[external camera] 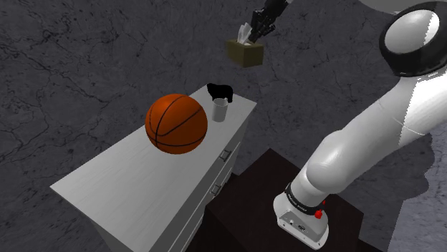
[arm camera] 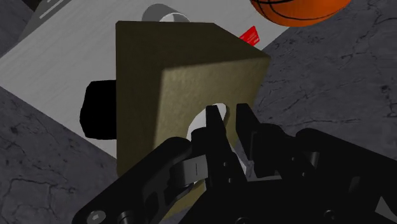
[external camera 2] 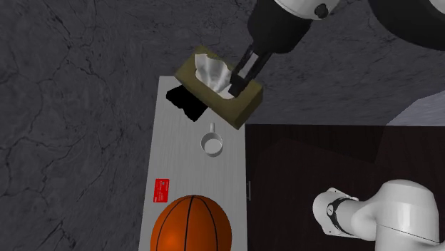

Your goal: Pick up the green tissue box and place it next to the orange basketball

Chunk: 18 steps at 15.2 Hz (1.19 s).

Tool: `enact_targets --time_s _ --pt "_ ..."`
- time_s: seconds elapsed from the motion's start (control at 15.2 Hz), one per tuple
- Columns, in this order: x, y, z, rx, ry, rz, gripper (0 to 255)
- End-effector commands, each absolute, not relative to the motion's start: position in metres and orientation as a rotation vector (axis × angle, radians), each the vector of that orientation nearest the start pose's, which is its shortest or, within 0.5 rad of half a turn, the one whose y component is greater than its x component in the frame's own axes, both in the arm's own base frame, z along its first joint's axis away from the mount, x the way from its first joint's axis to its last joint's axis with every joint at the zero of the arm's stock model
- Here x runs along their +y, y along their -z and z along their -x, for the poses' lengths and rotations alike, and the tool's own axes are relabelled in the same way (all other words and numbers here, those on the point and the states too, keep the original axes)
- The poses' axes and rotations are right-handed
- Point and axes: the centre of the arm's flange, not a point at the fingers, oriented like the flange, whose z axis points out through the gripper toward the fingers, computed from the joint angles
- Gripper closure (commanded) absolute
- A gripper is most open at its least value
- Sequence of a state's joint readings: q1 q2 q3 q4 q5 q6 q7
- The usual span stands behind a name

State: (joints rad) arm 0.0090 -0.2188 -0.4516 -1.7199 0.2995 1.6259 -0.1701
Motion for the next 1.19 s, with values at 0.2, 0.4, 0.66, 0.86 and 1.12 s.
enact_targets --time_s 0.2,0.4,0.66,0.86,1.12 --pt "-0.145 -0.67 -0.43 0.374 0.304 2.756 255" --pt "-0.107 -0.67 -0.419 0.374 0.304 2.756 255" --pt "-0.056 -0.67 -0.403 0.374 0.304 2.756 255" --pt "-0.018 -0.67 -0.392 0.374 0.304 2.756 255" --pt "0.032 -0.67 -0.377 0.374 0.304 2.756 255"
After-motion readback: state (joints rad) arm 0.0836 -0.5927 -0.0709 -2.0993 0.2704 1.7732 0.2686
